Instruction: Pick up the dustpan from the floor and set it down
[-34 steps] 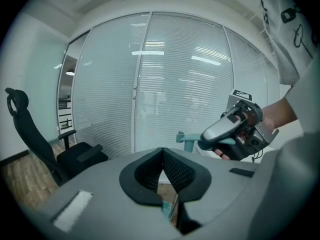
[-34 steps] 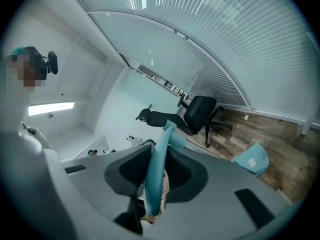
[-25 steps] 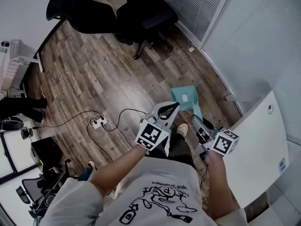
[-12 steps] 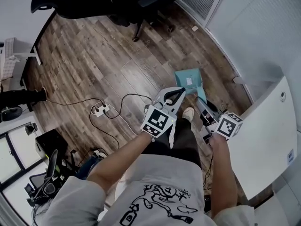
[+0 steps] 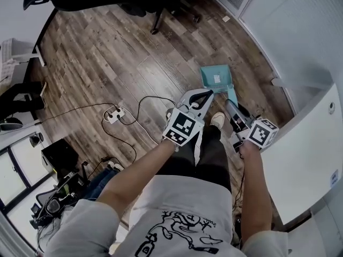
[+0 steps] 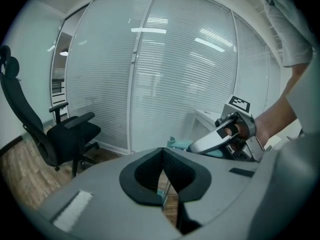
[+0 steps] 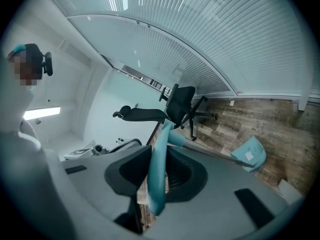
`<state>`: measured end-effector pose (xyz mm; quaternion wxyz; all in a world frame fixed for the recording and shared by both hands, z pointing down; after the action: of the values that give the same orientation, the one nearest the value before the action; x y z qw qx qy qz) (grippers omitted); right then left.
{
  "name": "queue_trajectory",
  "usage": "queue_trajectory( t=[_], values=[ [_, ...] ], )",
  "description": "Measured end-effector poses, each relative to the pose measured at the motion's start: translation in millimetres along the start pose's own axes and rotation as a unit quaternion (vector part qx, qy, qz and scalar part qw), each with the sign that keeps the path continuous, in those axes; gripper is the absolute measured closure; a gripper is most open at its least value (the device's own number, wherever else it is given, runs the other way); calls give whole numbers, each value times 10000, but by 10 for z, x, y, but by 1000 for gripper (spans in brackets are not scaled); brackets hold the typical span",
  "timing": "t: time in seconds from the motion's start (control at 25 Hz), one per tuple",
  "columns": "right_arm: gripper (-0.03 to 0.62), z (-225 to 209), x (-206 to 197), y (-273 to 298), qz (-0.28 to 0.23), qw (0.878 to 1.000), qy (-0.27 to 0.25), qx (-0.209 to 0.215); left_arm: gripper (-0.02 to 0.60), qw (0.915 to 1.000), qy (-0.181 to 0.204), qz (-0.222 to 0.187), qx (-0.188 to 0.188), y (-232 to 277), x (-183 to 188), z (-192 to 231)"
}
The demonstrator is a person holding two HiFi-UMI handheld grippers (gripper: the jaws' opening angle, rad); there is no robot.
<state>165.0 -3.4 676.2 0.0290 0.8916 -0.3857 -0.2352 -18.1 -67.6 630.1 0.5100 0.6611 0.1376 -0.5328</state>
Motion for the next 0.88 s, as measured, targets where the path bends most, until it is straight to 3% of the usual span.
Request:
queue_trajectory(
  t=[0.48, 0.88],
  values=[
    [526, -214, -344, 106, 52, 9999, 71, 94, 588, 9996, -40, 238, -141, 42, -293, -31],
    [525, -222, -616, -48, 391, 9990, 172, -139, 588, 9993, 29, 278, -243, -55, -314, -111]
  ],
)
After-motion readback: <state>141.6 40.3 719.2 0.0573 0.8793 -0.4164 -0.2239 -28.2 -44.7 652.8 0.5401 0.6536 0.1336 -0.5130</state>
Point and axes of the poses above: the fingertips, and each gripper's own axes: y forward along the fingers, z to its left, x out of its top, the point moved 9 cm from there along -y, backward along the fingers, and after that the axes turned 6 degrees about x, right-handed, at the moved point
